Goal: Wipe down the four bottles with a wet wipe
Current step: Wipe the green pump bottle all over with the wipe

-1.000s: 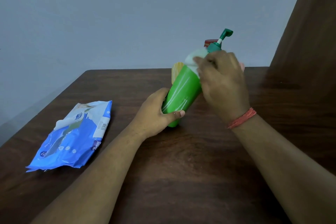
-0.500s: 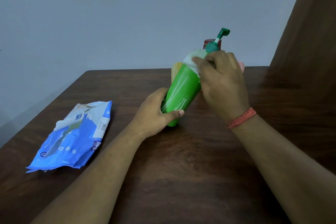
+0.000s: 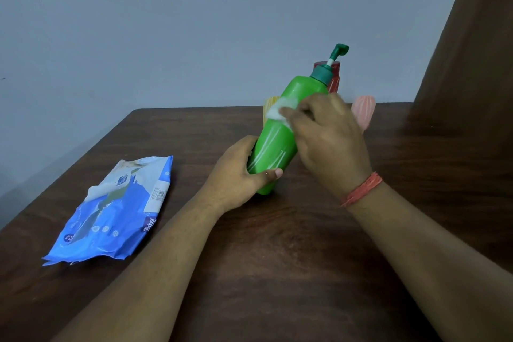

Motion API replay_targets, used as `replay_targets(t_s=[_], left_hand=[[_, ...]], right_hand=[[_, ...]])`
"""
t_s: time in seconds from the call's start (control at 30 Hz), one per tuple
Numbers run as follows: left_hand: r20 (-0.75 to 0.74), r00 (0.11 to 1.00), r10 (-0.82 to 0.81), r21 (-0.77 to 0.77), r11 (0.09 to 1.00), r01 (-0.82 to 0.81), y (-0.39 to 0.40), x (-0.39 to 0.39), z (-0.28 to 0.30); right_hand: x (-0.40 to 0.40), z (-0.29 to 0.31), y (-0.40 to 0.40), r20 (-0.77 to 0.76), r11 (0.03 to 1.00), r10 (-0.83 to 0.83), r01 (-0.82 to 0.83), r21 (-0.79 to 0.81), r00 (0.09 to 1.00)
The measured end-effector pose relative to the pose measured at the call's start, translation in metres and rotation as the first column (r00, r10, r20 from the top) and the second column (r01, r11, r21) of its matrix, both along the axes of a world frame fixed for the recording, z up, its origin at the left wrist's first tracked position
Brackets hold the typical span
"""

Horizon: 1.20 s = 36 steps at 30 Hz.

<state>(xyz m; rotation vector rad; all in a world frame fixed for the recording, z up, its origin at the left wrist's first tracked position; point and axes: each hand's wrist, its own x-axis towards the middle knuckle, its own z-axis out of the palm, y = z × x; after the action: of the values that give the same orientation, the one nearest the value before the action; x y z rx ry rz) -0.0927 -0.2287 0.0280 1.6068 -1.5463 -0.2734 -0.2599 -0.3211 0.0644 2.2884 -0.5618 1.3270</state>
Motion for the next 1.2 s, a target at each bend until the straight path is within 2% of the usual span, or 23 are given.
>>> replay_targets(t_s=[0.07,0.1,0.2,0.23,0.33,0.37,0.5,0.53,0.63,0.67,0.8,0.9,0.97,1.07,1.2], left_hand=[[-0.040,0.999,-0.015,-0.008,1.000,0.015,0.000,0.000,0.000],[-0.050,0.999,-0.020,-0.005,1.000,0.019,0.001,0.000,0.000],[-0.003,1.000,-0.004,0.010,1.000,0.004,-0.001,0.000,0.000],[0.004,1.000,-0.003,0.008,1.000,0.003,-0.001,0.000,-0.001],[-0.061,0.998,-0.027,-0.003,1.000,0.027,0.000,0.000,-0.001],[-0.071,0.997,-0.026,0.004,1.000,0.026,0.000,0.000,-0.001],[-0.027,1.000,0.002,0.028,1.000,-0.001,-0.001,0.000,0.000],[-0.025,1.000,0.001,0.024,1.000,-0.001,-0.001,0.000,0.000],[-0.054,0.998,-0.006,0.021,1.000,0.007,0.000,0.002,-0.001],[-0.054,0.998,-0.006,0.021,1.000,0.007,0.000,0.003,-0.001],[0.028,1.000,-0.001,-0.003,1.000,0.001,-0.001,0.000,-0.002],[0.074,0.997,-0.007,-0.006,1.000,0.007,-0.004,-0.002,-0.004],[0.070,0.998,-0.001,-0.009,1.000,0.002,-0.004,-0.002,-0.003],[0.035,0.999,0.007,0.005,1.000,-0.007,-0.002,-0.001,-0.002],[0.038,0.999,0.010,0.006,1.000,-0.010,-0.001,-0.002,-0.002]], right_hand=[[0.005,-0.008,0.005,-0.127,0.998,0.050,-0.056,-0.043,0.991],[0.005,-0.007,0.004,-0.139,0.997,0.053,-0.061,-0.055,0.989],[-0.003,0.001,-0.003,0.006,1.000,-0.020,0.020,-0.013,1.000],[-0.003,0.001,-0.002,0.010,1.000,-0.019,0.019,-0.005,1.000],[0.004,-0.009,0.005,-0.151,0.996,0.071,-0.080,-0.050,0.986],[0.004,-0.008,0.005,-0.160,0.995,0.069,-0.079,-0.055,0.985],[-0.005,0.001,-0.006,0.047,1.000,-0.012,0.011,0.018,0.999],[-0.005,-0.001,-0.005,0.041,1.000,0.002,-0.003,0.023,0.999],[0.000,-0.008,0.000,-0.118,0.997,0.072,-0.075,-0.029,0.990],[0.000,-0.007,0.000,-0.119,0.997,0.059,-0.063,-0.035,0.991],[-0.005,0.007,-0.001,0.092,0.998,-0.058,0.061,-0.033,0.994],[-0.014,0.013,-0.002,0.160,0.991,-0.130,0.132,0.000,0.979],[-0.010,0.010,0.000,0.123,0.996,-0.094,0.095,0.005,0.988],[-0.004,0.003,0.001,-0.039,0.998,-0.002,-0.001,-0.067,0.999],[-0.009,0.006,-0.004,0.098,0.998,-0.067,0.067,0.001,0.993]])
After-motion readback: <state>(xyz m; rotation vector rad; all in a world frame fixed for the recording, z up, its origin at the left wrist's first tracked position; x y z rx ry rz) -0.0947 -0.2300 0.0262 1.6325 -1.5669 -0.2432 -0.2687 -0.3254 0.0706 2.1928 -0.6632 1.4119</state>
